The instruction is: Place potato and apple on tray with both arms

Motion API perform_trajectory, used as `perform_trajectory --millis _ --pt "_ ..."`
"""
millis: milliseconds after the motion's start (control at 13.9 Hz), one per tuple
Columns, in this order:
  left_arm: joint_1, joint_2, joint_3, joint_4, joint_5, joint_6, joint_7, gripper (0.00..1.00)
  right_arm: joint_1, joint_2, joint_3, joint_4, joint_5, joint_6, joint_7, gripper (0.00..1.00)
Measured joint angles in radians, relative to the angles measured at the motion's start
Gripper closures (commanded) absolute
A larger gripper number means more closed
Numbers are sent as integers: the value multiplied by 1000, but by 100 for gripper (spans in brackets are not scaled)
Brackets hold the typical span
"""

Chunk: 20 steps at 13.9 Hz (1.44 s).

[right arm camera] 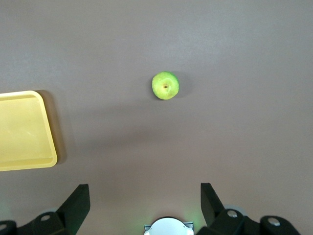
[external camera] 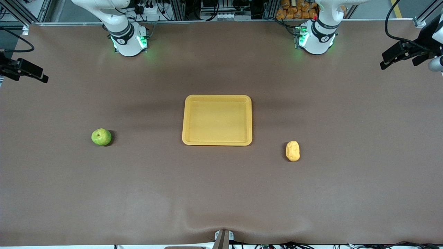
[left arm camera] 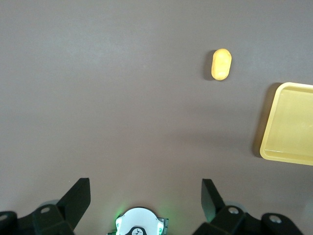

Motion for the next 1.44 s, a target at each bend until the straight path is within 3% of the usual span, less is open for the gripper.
perform_trajectory --millis 1435 --pt "5 5 0 -1 0 -36 0 0 0 13 2 -13 0 -2 5 0"
